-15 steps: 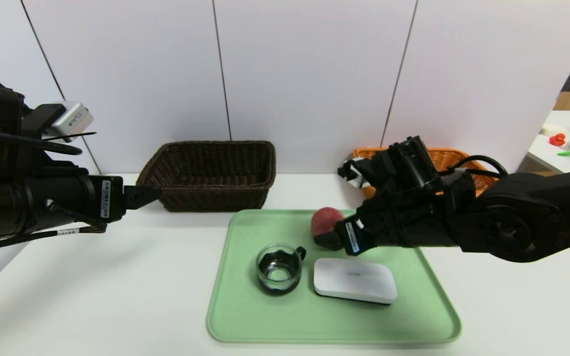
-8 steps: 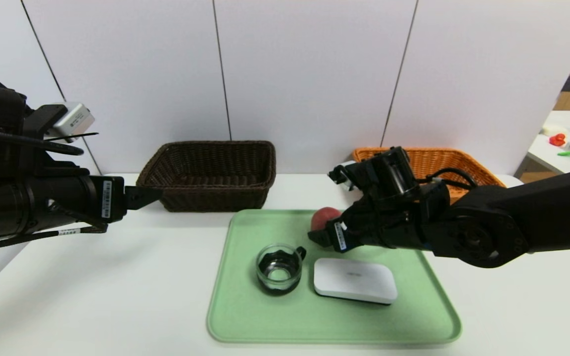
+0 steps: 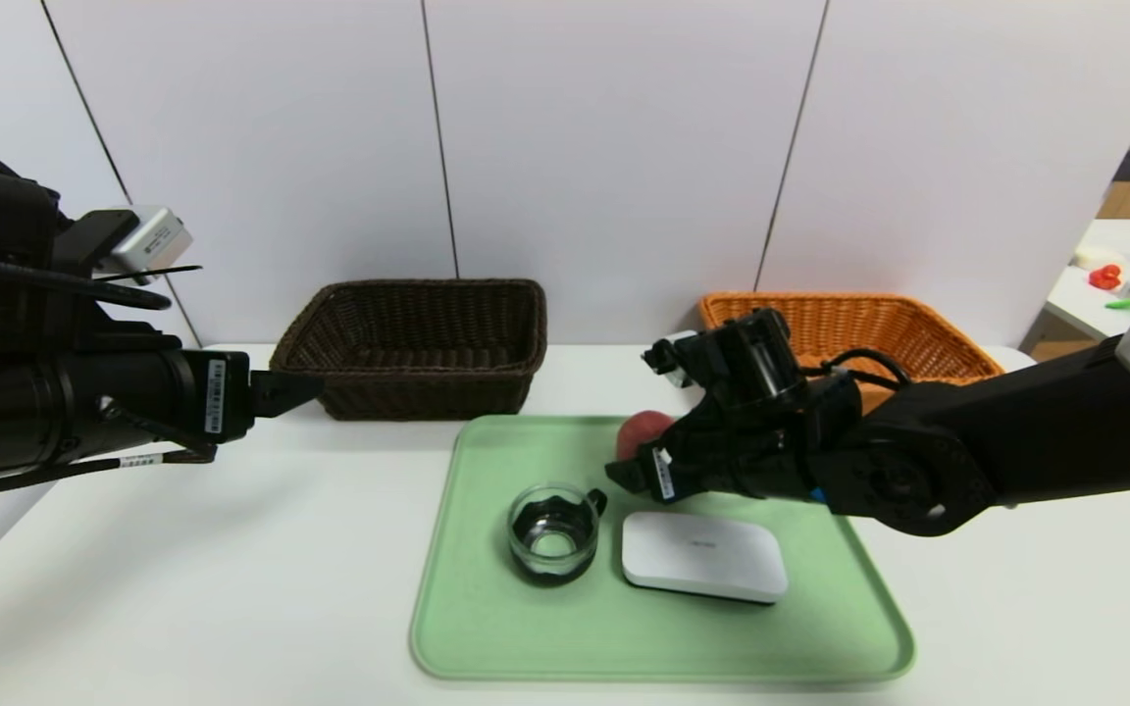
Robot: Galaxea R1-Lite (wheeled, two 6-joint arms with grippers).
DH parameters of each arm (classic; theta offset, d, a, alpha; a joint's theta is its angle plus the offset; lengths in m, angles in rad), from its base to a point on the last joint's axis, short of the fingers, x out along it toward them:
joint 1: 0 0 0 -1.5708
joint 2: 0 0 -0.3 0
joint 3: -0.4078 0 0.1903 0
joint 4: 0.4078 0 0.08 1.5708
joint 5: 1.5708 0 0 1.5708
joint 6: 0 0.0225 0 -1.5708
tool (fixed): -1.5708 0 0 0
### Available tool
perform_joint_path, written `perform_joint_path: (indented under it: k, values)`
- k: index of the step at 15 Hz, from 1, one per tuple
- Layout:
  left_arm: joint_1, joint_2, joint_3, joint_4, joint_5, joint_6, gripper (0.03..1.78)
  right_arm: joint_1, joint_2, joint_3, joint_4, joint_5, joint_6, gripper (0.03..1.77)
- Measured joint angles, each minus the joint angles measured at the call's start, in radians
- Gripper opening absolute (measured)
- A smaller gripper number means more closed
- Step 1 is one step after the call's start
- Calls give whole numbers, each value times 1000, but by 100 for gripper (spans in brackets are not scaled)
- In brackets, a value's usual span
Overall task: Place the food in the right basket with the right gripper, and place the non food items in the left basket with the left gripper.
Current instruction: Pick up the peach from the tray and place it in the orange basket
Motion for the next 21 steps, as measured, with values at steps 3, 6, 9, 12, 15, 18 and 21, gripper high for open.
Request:
perform_joint_path:
  k: [3,6,9,12,15,18,21]
  values:
    - [0,1,0,0,0,0,169,-1,14,-1,-21,-3,2,160]
    - [-1,1,10,-1,0,0,169,-4,24,0,-50,-4,1,118]
    - [-1,-2,20,-1,0,0,169,-9,25,2,-52,-2,0,112]
    - [-6,-3,24,-1,0,0,169,-7,22,2,-49,5,0,111]
    - [-16,-3,30,-1,1,-1,169,-7,4,2,-47,7,1,111]
    - [-20,-5,36,-1,1,-2,169,13,-47,5,-51,18,1,110]
    - [-22,-8,37,-1,3,-2,169,44,-109,6,-56,30,2,110]
